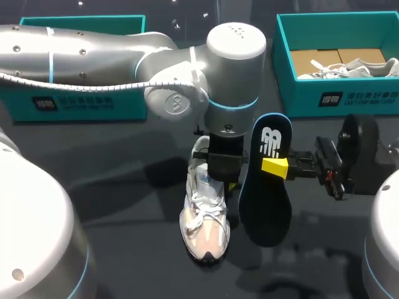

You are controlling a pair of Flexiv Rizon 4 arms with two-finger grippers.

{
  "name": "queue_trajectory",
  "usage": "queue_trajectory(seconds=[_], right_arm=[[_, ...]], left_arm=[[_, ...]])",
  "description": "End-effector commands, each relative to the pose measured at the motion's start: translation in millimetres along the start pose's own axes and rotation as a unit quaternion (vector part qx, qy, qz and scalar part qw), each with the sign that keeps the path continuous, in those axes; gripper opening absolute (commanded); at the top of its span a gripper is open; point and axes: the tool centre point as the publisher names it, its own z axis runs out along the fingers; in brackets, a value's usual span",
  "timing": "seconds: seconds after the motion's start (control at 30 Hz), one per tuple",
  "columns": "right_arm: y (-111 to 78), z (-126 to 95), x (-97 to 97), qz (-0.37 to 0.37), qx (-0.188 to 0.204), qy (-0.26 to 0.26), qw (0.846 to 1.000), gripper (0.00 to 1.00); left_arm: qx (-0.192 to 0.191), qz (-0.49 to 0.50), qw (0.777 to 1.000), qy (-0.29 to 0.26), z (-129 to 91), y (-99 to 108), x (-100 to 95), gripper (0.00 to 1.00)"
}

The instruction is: Take the shoe out of the shoebox, open the shoe tongue, remove and reinsert the insole, then place the shoe into the shoebox

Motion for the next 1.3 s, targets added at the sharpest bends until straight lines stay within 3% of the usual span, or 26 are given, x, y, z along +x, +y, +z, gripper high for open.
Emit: queue_trajectory(seconds=[0.03, 0.23, 0.33, 0.4, 0.8, 0.87, 1.3], right_arm=[[-0.4, 1, 2.4, 0.000, 0.000, -0.003, 1.000, 0.00], [-0.4, 1, 2.4, 0.000, 0.000, -0.003, 1.000, 0.00], [-0.4, 1, 2.4, 0.000, 0.000, -0.003, 1.000, 0.00], [-0.4, 1, 2.4, 0.000, 0.000, -0.003, 1.000, 0.00], [-0.4, 1, 2.4, 0.000, 0.000, -0.003, 1.000, 0.00], [-0.4, 1, 2.4, 0.000, 0.000, -0.003, 1.000, 0.00], [-0.4, 1, 2.4, 0.000, 0.000, -0.003, 1.000, 0.00]], left_arm=[[0.000, -0.001, 1.000, 0.008, 3, 2, -6.1, 0.36], [-0.010, -0.009, 1.000, -0.015, -9, 3, -2.8, 0.47], [-0.020, -0.010, 0.999, -0.035, -22, 3, 1.9, 0.71], [-0.025, -0.011, 0.998, -0.052, -33, 2, 5.9, 1.00], [-0.078, 0.010, 0.983, -0.165, -98, 0, 25.8, 1.00], [-0.062, 0.003, 0.977, -0.202, -113, 4, 25.8, 1.00], [-0.071, -0.012, 0.977, -0.201, -109, 7, 24.2, 1.00]])
